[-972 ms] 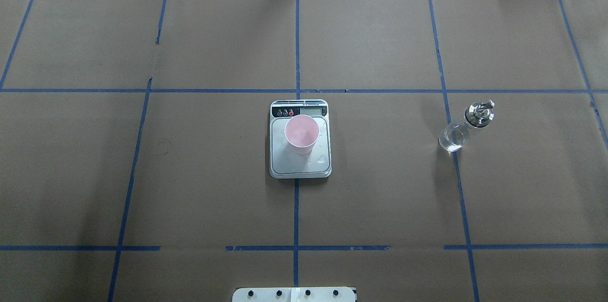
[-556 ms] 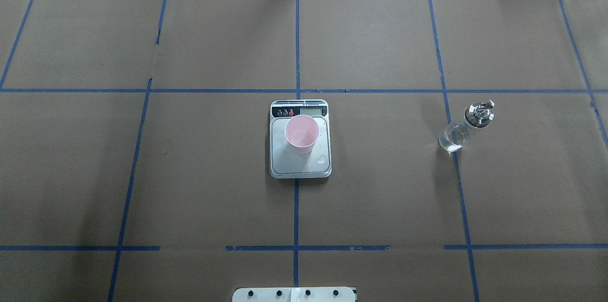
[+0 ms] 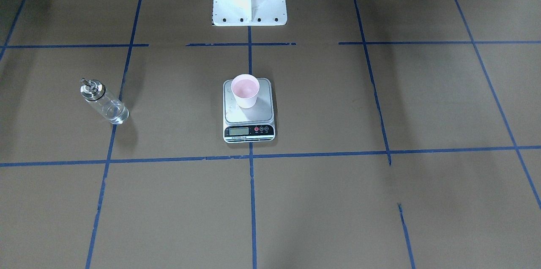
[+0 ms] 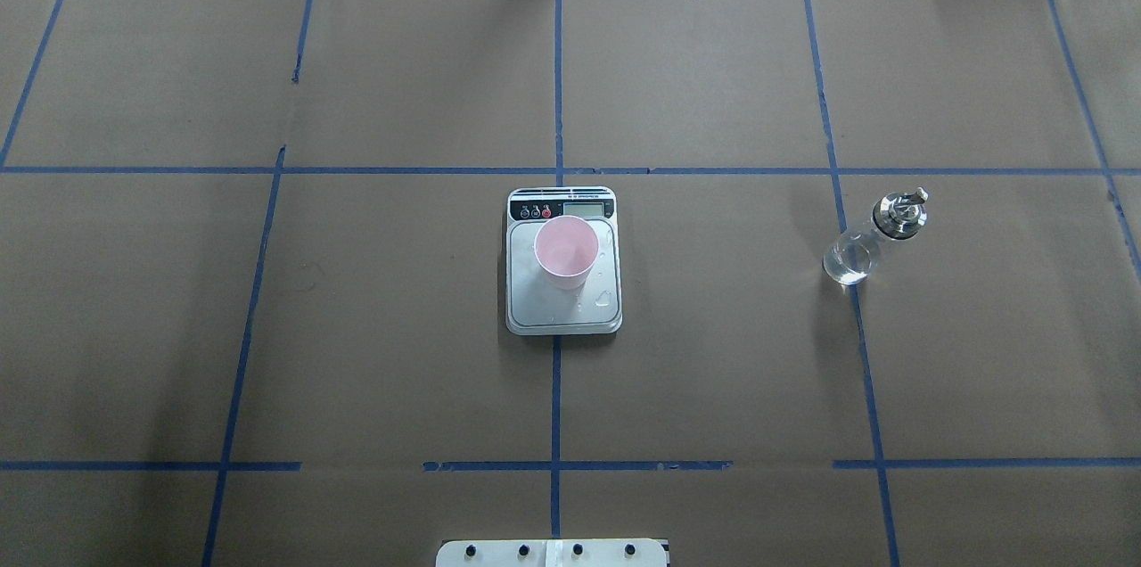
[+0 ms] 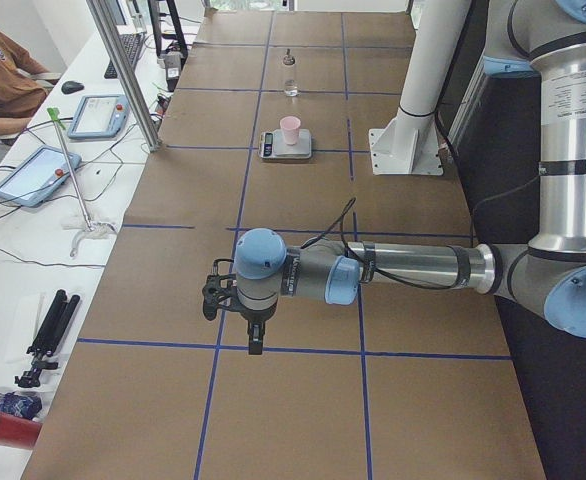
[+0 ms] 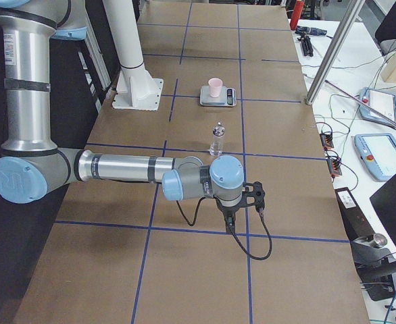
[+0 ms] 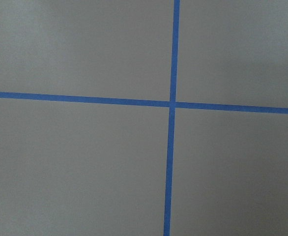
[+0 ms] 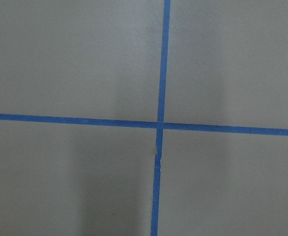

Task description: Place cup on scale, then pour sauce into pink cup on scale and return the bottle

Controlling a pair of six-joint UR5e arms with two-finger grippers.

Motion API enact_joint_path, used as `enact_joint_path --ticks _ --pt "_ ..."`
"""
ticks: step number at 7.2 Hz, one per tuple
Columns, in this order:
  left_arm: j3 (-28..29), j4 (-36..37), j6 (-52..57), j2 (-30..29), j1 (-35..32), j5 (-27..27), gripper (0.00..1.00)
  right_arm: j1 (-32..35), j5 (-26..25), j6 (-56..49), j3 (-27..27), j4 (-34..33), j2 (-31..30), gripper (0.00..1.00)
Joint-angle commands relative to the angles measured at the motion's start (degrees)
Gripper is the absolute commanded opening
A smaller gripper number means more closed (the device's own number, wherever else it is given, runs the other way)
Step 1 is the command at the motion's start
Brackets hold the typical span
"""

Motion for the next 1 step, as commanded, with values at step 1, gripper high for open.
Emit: enact_joint_path --ticks 1 --pt "-0.07 0.06 0.00 0.00 0.00 0.00 1.00 0.00 0.08 0.00 0.00 0.09 -0.03 1.00"
